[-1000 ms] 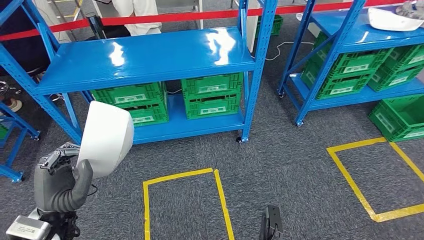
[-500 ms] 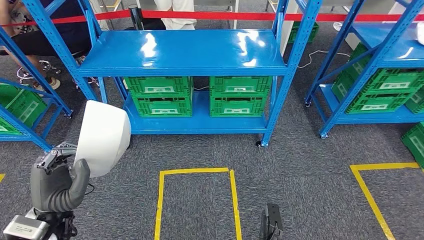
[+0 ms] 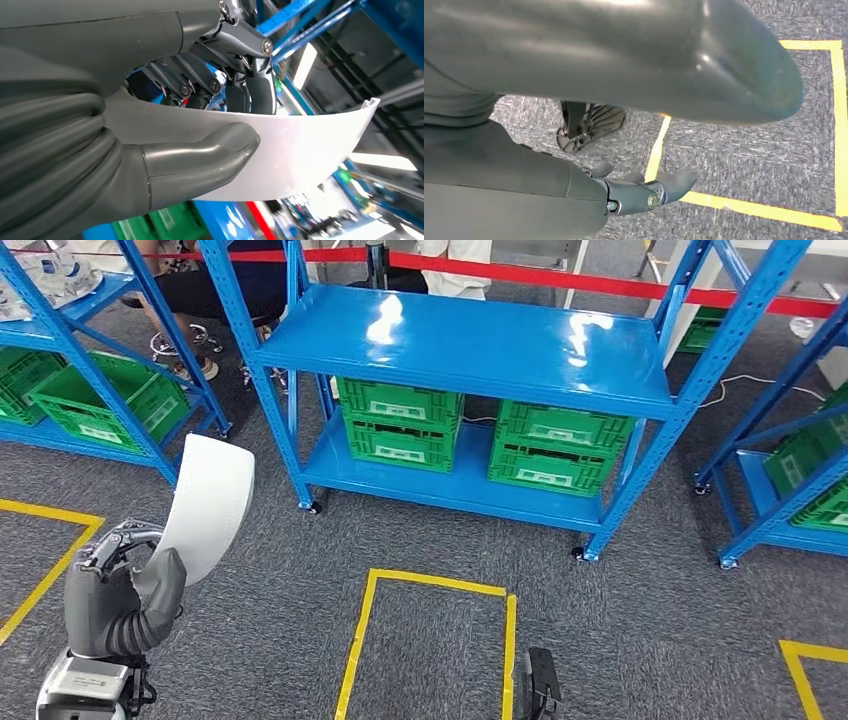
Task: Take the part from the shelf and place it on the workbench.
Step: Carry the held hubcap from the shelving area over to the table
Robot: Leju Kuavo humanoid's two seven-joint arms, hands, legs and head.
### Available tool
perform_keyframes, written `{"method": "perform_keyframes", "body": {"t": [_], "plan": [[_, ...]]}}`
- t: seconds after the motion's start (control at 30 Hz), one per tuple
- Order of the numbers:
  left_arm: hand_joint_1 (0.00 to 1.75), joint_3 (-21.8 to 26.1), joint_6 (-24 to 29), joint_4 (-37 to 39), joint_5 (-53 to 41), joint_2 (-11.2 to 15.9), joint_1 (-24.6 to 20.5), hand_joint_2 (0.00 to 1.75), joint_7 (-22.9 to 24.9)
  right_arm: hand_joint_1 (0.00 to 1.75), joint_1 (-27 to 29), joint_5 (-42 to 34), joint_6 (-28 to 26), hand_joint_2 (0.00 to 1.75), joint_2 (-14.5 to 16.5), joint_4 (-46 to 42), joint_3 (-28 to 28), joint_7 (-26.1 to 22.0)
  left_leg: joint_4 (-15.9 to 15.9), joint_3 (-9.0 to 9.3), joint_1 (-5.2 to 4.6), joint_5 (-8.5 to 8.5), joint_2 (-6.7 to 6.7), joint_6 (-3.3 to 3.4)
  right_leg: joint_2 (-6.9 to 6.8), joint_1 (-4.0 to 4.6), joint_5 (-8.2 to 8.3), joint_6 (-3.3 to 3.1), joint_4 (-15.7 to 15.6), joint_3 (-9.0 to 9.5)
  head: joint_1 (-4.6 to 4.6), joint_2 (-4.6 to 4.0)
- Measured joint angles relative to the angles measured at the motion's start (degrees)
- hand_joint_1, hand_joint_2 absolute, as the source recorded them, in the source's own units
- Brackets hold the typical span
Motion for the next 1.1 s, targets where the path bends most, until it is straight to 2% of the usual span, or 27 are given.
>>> {"method": "perform_keyframes", "body": {"t": [0.03,0.07,0.1,0.17,0.2,0.23,0.27,0.3,0.33,0.4,0.43,0.47,0.53,0.57,0.6,0.67,0.7,0.73,0.77,0.8,0.83,0.9,0.93,0.97,1.03,1.07,1.1], "plan": [[1.75,0.03,0.84,-0.14,-0.88,0.02,0.12,1.75,0.21,0.0,-0.06,0.03,0.0,0.0,0.02,0.0,0.09,-0.02,0.01,-0.15,0.04,0.06,-0.01,-0.33,-0.76,-0.06,0.13,-0.35,-0.19,0.17,0.04,0.0],[1.75,0.06,1.6,-0.3,-1.6,0.04,0.2,1.75,0.4,0.0,-0.12,0.03,0.0,0.0,0.03,0.0,0.16,-0.05,0.52,-0.48,-0.06,-0.26,1.05,-0.62,-1.47,-0.16,0.23,-0.78,-0.39,0.39,-0.06,0.0],[1.75,0.07,2.11,-0.42,-2.05,0.03,0.22,1.75,0.51,0.0,-0.17,0.02,0.0,0.0,0.04,0.0,0.21,-0.07,1.99,-1.24,-0.17,-1.13,2.76,-0.87,-2.22,-0.27,0.33,-1.16,-0.6,0.61,-0.2,0.0],[1.75,0.02,2.01,-0.53,-2.1,-0.04,0.19,1.75,0.55,0.0,-0.12,-0.09,0.04,0.0,0.02,0.0,0.27,-0.13,8.22,-4.23,-0.2,-4.35,6.54,-1.28,-3.71,-0.2,0.29,-1.67,-0.73,0.76,-0.45,0.0],[1.75,-0.02,1.53,-0.49,-1.83,-0.07,0.19,1.75,0.4,0.0,-0.05,-0.17,0.06,0.0,0.01,0.0,0.27,-0.14,12.01,-6.13,-0.06,-5.91,7.29,-1.48,-4.54,-0.13,0.22,-1.76,-0.71,0.77,-0.48,0.0],[1.75,-0.05,0.81,-0.41,-1.27,-0.07,0.21,1.75,0.18,0.0,-0.01,-0.27,0.08,0.0,0.0,0.0,0.27,-0.18,14.78,-7.53,0.08,-6.69,7.58,-1.63,-5.38,-0.09,0.15,-1.79,-0.69,0.77,-0.47,0.0],[1.75,-0.06,-0.12,-0.33,-0.38,-0.04,0.23,1.75,-0.14,0.0,0.0,-0.36,0.09,0.0,0.01,0.0,0.28,-0.22,15.66,-8.0,0.19,-6.44,7.74,-1.73,-6.23,-0.08,0.08,-1.78,-0.67,0.8,-0.48,0.0],[1.75,-0.06,-1.05,-0.26,0.72,-0.02,0.21,1.75,-0.48,0.0,-0.02,-0.46,0.1,0.0,0.01,0.0,0.28,-0.25,14.26,-7.26,0.26,-5.18,8.0,-1.75,-7.02,-0.08,-0.01,-1.7,-0.66,0.87,-0.48,0.0],[1.75,-0.03,-1.9,-0.25,1.96,0.0,0.14,1.75,-0.78,0.0,-0.06,-0.55,0.1,0.0,0.02,0.0,0.28,-0.27,10.81,-5.4,0.29,-3.28,8.62,-1.7,-7.75,-0.08,-0.14,-1.57,-0.63,1.01,-0.48,0.0],[1.75,0.07,-2.77,-0.38,3.69,0.01,-0.13,1.75,-1.17,0.0,-0.13,-0.72,0.07,0.0,0.01,0.0,0.27,-0.26,3.21,-1.36,0.01,-0.76,11.08,-1.24,-9.05,0.13,-0.5,-1.08,-0.53,1.32,-0.46,0.0],[1.75,0.15,-2.74,-0.47,3.96,0.01,-0.24,1.75,-1.25,0.0,-0.15,-0.84,0.04,0.0,0.01,0.0,0.27,-0.26,0.98,-0.21,-0.17,-0.3,11.85,-0.86,-9.61,0.29,-0.63,-0.77,-0.49,1.44,-0.43,0.0],[1.75,0.25,-2.53,-0.53,3.76,0.01,-0.29,1.75,-1.3,0.0,-0.17,-0.98,0.0,0.0,0.01,0.0,0.27,-0.25,0.13,0.12,-0.39,-0.38,12.05,-0.45,-10.17,0.43,-0.71,-0.42,-0.53,1.55,-0.4,0.0],[1.75,0.44,-1.89,-0.6,2.74,0.07,-0.2,1.75,-1.35,0.0,-0.23,-1.24,-0.07,0.0,0.02,-0.01,0.27,-0.21,-0.01,-0.03,-0.47,-0.12,10.58,0.37,-11.13,0.42,-0.81,0.29,-0.68,1.78,-0.37,0.0],[1.75,0.52,-1.57,-0.66,2.15,0.09,-0.16,1.75,-1.39,0.0,-0.27,-1.32,-0.09,0.0,0.03,-0.01,0.27,-0.21,-0.15,-0.04,-0.38,0.05,9.87,0.73,-10.41,0.32,-1.16,0.65,-0.37,1.75,-0.34,0.0],[1.75,0.57,-1.3,-0.71,1.68,0.07,-0.19,1.75,-1.43,0.0,-0.29,-1.35,-0.11,0.0,0.04,-0.01,0.27,-0.2,-0.3,-0.02,-0.22,0.23,9.2,1.06,-8.94,0.19,-2.05,0.94,0.85,1.28,-0.25,0.0],[1.75,0.62,-0.9,-0.74,1.07,-0.15,-0.25,1.75,-1.5,0.0,-0.2,-1.42,-0.21,0.0,0.04,-0.01,0.27,-0.2,-0.44,0.0,-0.03,0.45,7.86,1.48,-5.17,0.09,-5.17,1.23,6.66,-1.36,0.03,0.0],[1.75,0.63,-0.78,-0.65,0.9,-0.28,-0.27,1.75,-1.49,0.0,-0.08,-1.45,-0.26,0.0,0.04,0.0,0.27,-0.18,-0.43,-0.03,-0.08,0.5,7.12,1.59,-4.25,0.13,-6.66,1.22,10.39,-3.21,0.14,0.0],[1.75,0.63,-0.71,-0.51,0.72,-0.37,-0.26,1.75,-1.49,0.0,0.05,-1.49,-0.3,0.0,0.04,0.0,0.27,-0.17,-0.4,-0.05,-0.16,0.53,6.31,1.64,-3.9,0.21,-7.46,1.18,13.31,-4.78,0.18,0.0],[1.75,0.63,-0.68,-0.33,0.56,-0.42,-0.27,1.75,-1.49,0.0,0.16,-1.49,-0.32,0.0,0.04,0.0,0.27,-0.17,-0.35,-0.06,-0.23,0.54,5.47,1.67,-3.79,0.27,-7.26,1.09,14.56,-5.64,0.18,0.0],[1.75,0.63,-0.67,-0.17,0.37,-0.42,-0.27,1.75,-1.49,0.0,0.21,-1.44,-0.32,0.0,0.04,0.0,0.27,-0.17,-0.27,-0.07,-0.27,0.56,4.61,1.66,-3.64,0.31,-6.05,0.94,13.75,-5.55,0.18,0.0],[1.75,0.63,-0.66,-0.06,0.19,-0.43,-0.3,1.75,-1.49,0.0,0.21,-1.35,-0.31,0.0,0.04,0.0,0.27,-0.17,-0.17,-0.07,-0.27,0.57,3.77,1.63,-3.19,0.3,-4.12,0.76,10.97,-4.46,0.18,0.0],[1.75,0.63,-0.58,0.0,0.03,-0.53,-0.4,1.75,-1.49,0.0,0.16,-1.15,-0.28,0.0,0.03,0.0,0.27,-0.13,0.1,-0.22,-0.26,0.6,2.22,1.31,-0.43,0.17,-0.95,0.4,3.63,-1.29,0.17,0.0],[1.75,0.64,-0.5,-0.02,-0.01,-0.61,-0.46,1.75,-1.5,0.0,0.12,-1.07,-0.27,0.0,0.02,0.0,0.27,-0.08,0.15,-0.39,-0.25,0.67,1.49,0.99,0.69,0.14,-0.25,0.26,1.18,-0.22,0.16,0.0],[1.75,0.64,-0.42,-0.03,-0.02,-0.67,-0.49,1.75,-1.5,0.0,0.09,-1.03,-0.27,0.0,0.02,0.0,0.27,-0.03,0.12,-0.58,-0.2,0.79,0.84,0.61,1.34,0.19,-0.2,0.11,0.03,0.25,0.15,0.0],[1.75,0.7,-0.29,-0.09,-0.03,-0.7,-0.43,1.75,-1.5,0.0,0.03,-0.99,-0.27,0.0,0.03,0.0,0.27,0.02,-0.21,-0.94,-0.08,1.17,-0.53,-0.23,0.15,0.26,-0.06,-0.39,-0.24,0.43,0.15,0.0],[1.75,0.77,-0.27,-0.15,0.03,-0.68,-0.33,1.75,-1.5,0.0,-0.02,-0.92,-0.23,0.0,0.04,0.0,0.27,0.06,-0.04,-1.18,-0.1,1.1,-0.24,-0.54,-0.64,0.19,0.11,-0.77,-0.46,0.62,0.14,0.0],[1.75,0.84,-0.23,-0.29,0.23,-0.63,-0.26,1.75,-1.5,0.0,-0.06,-0.83,-0.19,0.0,0.03,0.0,0.27,0.09,0.86,-1.76,-0.21,0.49,0.91,-0.79,-1.46,0.12,0.26,-1.2,-0.71,0.81,0.02,0.0]]}}
